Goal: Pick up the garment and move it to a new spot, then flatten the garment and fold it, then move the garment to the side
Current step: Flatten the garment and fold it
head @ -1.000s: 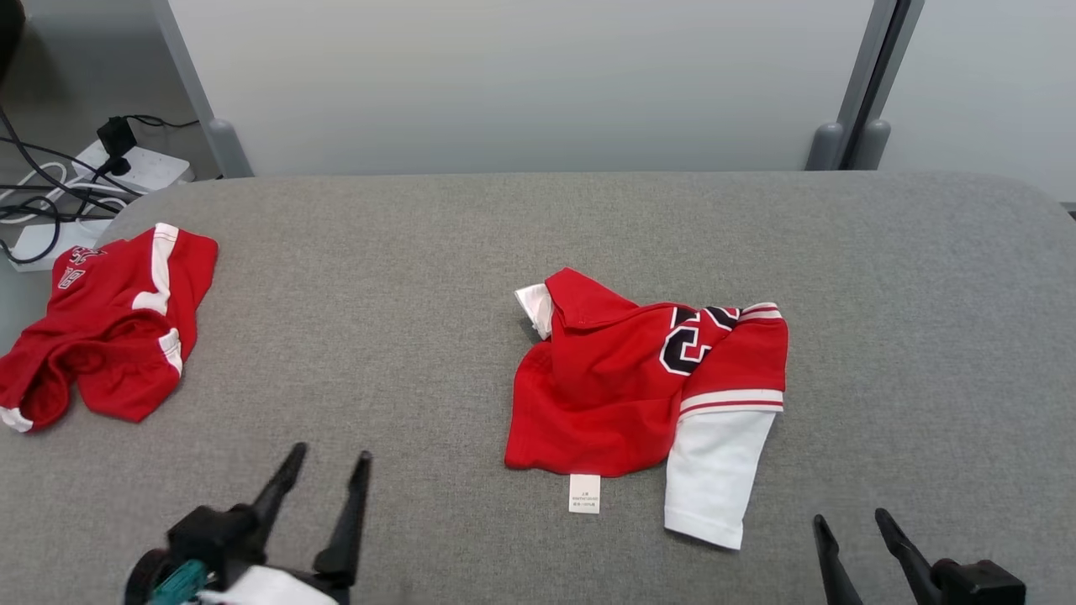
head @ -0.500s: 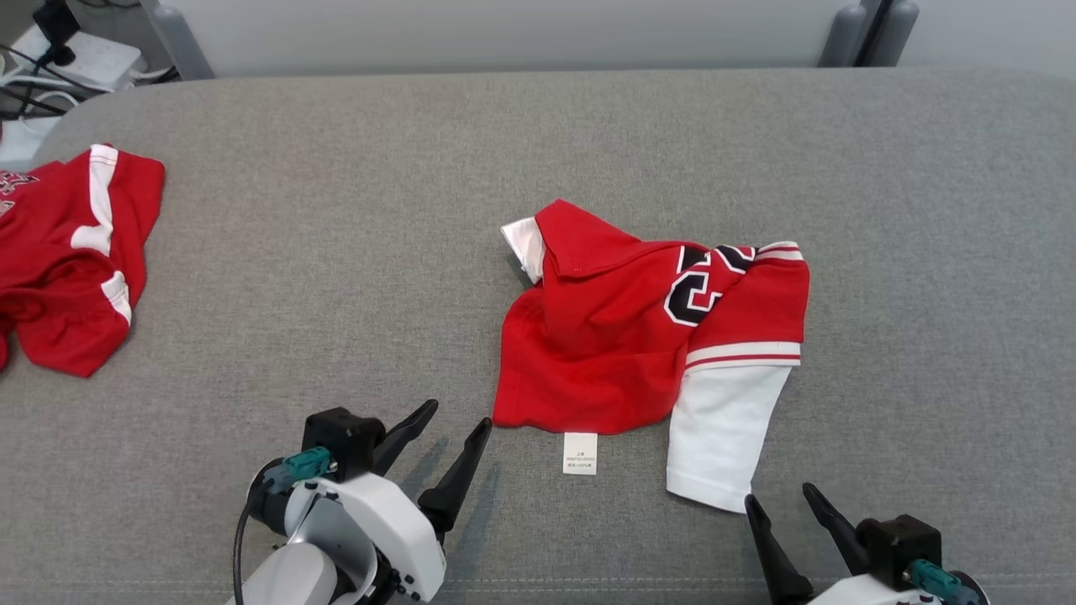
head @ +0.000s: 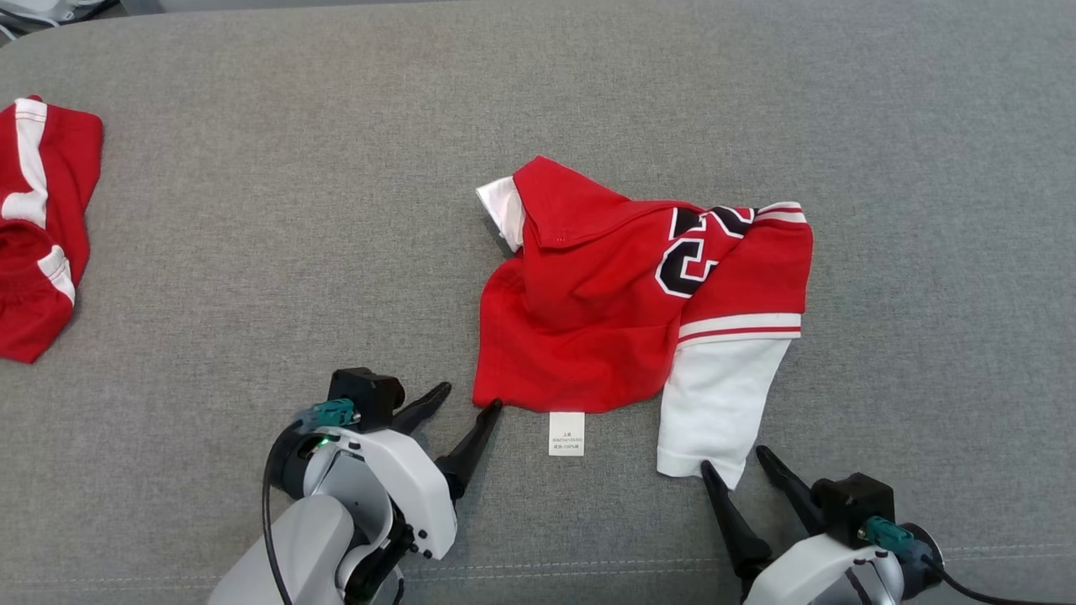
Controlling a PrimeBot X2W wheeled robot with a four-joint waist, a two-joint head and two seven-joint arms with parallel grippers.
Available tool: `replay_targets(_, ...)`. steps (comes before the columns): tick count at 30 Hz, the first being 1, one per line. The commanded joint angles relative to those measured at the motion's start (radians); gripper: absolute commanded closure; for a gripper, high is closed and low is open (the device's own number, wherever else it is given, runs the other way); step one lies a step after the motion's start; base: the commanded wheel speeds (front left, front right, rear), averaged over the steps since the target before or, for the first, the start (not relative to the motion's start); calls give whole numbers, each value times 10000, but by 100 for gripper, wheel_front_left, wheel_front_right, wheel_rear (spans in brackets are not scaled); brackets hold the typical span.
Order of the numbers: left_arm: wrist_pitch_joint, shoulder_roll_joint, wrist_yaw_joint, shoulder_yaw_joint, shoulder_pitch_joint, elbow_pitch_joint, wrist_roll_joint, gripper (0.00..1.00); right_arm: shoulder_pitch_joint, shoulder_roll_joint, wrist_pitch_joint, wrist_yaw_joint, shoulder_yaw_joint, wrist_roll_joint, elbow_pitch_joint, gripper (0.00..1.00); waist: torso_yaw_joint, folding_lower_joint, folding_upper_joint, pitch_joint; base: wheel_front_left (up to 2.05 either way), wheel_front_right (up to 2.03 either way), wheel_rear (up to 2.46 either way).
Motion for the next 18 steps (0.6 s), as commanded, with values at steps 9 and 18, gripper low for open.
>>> replay_targets(9, -48, -118, -89, -355, -797, 809, -652, 100, -433, -47, -32, 44, 633, 330, 293, 100, -90, 0, 0, 111, 0, 0, 0)
replay_targets(18, -1077, 677, 176, -66, -443, 270, -749, 100, -20, -633, -412, 44, -700, 38, -567, 100, -88, 0, 0, -88, 0, 0, 0)
